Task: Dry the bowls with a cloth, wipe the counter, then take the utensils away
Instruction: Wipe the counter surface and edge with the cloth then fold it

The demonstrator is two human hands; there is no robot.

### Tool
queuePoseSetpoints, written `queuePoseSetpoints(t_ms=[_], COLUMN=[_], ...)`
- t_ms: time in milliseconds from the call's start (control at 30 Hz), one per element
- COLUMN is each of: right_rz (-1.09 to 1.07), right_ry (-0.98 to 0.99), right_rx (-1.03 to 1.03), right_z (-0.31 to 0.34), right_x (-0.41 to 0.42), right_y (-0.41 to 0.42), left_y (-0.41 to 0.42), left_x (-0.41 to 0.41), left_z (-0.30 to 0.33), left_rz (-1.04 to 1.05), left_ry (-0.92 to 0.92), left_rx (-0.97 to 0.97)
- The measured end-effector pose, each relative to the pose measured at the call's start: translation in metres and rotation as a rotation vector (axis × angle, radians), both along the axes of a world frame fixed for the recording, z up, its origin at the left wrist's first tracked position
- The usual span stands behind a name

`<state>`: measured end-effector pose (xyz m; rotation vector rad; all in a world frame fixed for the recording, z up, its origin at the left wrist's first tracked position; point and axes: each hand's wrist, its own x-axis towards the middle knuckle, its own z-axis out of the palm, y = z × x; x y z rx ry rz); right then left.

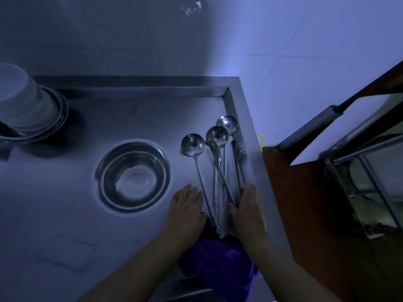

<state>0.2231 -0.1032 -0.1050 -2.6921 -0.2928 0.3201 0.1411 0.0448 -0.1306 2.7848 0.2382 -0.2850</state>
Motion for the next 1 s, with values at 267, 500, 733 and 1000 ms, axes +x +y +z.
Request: queuePoseSetpoints(t_ms=[267,500,733,1000], right_rz=[-0.04,-0.088,-0.11,0.051], right_ry=[0.06,-0.007,0.062,0.133], right_rx=[0.201,0.433,0.59,0.606], right_z=[0.008,0.011,0.009,0.01], right_x=[0.023,0.046,0.076,0.107], right_y=[-0.009,-0.02,-0.031,-0.06], left_y=[-0.009,-0.019,-0.051,-0.076], left_x=[0.043,0.073,0.107,0.137], left_z=[-0.001,-0.001,-0.004,-0.006], left_rz=[0.0,0.087,0.515,0.835], left_ry=[-0.006,-0.114,-0.059,-0.061], left_rx=[0.08,0.076,0.034,-0.035])
